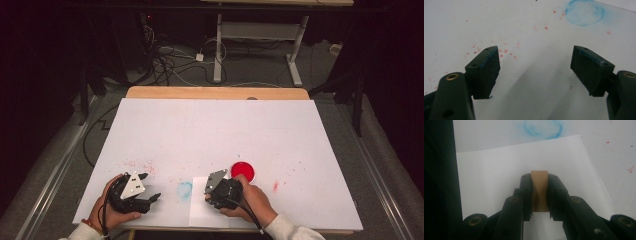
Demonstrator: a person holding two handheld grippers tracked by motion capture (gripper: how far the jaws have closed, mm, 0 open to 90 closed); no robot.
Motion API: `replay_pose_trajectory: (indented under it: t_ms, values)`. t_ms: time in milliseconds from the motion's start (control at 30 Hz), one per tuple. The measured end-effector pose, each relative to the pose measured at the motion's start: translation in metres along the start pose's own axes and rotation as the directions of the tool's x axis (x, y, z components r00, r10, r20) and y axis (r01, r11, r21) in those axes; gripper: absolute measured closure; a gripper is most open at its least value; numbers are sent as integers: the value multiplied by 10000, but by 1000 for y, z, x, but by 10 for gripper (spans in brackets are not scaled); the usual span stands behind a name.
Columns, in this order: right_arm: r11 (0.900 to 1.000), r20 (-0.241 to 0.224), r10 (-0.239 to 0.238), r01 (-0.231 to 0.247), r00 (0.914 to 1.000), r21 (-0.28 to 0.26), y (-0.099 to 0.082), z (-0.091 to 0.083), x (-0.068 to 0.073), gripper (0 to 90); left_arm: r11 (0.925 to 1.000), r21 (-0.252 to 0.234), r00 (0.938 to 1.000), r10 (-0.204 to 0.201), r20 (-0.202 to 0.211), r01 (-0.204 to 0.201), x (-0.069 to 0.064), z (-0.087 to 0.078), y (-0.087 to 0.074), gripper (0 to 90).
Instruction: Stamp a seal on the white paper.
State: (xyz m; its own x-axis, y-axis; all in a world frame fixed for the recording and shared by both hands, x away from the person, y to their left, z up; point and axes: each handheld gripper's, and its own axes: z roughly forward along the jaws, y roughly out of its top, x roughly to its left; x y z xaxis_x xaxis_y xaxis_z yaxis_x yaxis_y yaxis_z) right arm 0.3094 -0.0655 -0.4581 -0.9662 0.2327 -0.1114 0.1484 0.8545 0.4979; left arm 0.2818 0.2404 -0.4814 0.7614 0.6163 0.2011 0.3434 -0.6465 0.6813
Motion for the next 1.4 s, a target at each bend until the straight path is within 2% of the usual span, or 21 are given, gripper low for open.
replay_pose_trajectory:
  t_ms: [433,733,900,1067,1400]
  values:
    - [9997,-101,198,-199,9998,-122,-3,2,-1,763,10000,23,10000,65,11,-65,-2,0,1,228]
    - [10000,135,79,-79,9999,19,-1,2,2,763,9999,69,9999,100,32,-100,-3,1,2,228]
    - [9991,-103,371,-373,9993,-176,-4,3,-2,762,9999,51,9999,102,36,-103,-3,1,2,228]
    - [9986,-255,469,-475,9986,-237,-5,3,-4,762,9999,56,9999,96,30,-96,-3,1,2,228]
    - [9994,-94,290,-291,9995,-175,-4,3,-1,763,9999,72,9999,110,45,-111,-3,2,2,228]
